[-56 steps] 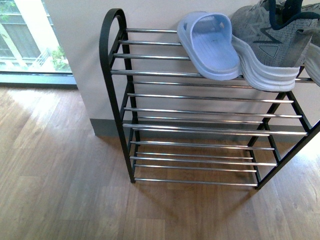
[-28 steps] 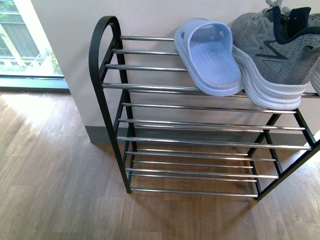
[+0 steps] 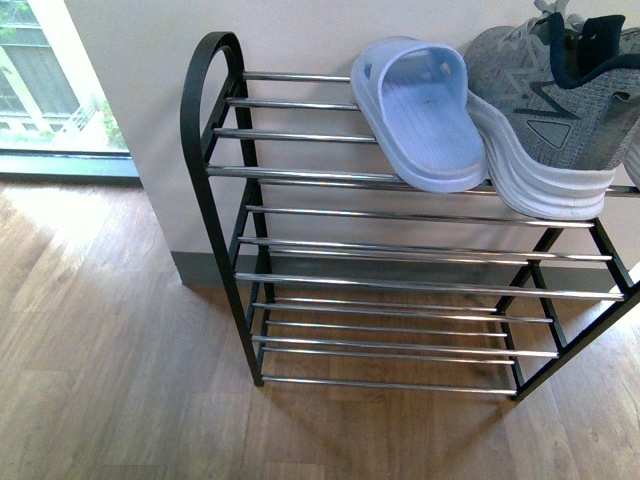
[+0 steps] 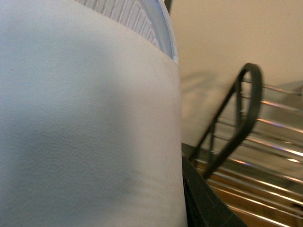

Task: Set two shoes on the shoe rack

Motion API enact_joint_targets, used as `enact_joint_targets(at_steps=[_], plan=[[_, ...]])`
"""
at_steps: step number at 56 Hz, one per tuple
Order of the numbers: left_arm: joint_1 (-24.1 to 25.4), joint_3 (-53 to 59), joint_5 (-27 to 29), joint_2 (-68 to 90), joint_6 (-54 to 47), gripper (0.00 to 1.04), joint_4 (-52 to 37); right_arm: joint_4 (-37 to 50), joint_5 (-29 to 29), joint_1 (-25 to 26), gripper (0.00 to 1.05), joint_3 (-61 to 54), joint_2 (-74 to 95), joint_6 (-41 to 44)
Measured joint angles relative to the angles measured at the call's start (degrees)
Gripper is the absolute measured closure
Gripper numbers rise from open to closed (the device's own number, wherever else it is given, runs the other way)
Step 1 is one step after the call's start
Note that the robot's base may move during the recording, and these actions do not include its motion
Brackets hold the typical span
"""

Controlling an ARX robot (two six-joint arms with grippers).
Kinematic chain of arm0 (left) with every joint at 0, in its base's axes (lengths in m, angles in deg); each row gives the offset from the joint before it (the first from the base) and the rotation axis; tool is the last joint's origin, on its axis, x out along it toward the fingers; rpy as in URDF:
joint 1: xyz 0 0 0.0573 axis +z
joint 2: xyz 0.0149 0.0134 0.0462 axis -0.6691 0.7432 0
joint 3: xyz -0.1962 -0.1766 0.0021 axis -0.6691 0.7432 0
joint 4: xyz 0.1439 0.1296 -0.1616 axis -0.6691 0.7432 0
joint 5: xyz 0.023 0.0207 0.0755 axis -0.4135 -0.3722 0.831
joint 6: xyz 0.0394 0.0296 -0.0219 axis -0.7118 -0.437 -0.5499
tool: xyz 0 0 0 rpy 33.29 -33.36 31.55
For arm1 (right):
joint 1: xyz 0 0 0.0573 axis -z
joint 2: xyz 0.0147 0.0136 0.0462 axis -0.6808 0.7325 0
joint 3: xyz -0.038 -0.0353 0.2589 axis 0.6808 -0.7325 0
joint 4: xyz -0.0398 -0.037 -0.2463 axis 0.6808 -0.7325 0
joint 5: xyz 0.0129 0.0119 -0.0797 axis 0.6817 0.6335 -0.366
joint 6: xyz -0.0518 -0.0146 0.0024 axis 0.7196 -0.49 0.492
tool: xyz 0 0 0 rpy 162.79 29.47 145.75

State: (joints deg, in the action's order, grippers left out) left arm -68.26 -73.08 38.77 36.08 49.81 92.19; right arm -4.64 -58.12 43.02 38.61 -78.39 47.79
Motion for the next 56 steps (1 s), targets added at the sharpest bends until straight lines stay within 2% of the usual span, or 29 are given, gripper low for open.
enact_joint_targets(at_steps=[4, 14, 18, 27, 43, 56], plan=[[-0.90, -4.74, -4.42, 9.86, 6.82, 1.03, -4.52, 0.00, 0.00, 0.00, 0.09, 0.00, 0.00, 0.00], [0.02, -17.31, -15.89, 32.30, 12.81, 1.03, -13.84, 0.00, 0.00, 0.00, 0.09, 0.00, 0.00, 0.00], [0.07, -22.71, -20.48, 40.83, 14.91, 1.03, -15.80, 0.00, 0.00, 0.00, 0.09, 0.00, 0.00, 0.00], [-0.11, -31.67, -26.58, 53.18, 15.89, 1.03, -16.74, 0.00, 0.00, 0.00, 0.09, 0.00, 0.00, 0.00], [-0.33, -51.45, -31.39, 72.11, 13.33, 1.03, -11.89, 0.00, 0.00, 0.00, 0.09, 0.00, 0.00, 0.00], [-0.39, -62.27, -33.20, 81.40, 13.05, 1.03, -8.74, 0.00, 0.00, 0.00, 0.09, 0.00, 0.00, 0.00]])
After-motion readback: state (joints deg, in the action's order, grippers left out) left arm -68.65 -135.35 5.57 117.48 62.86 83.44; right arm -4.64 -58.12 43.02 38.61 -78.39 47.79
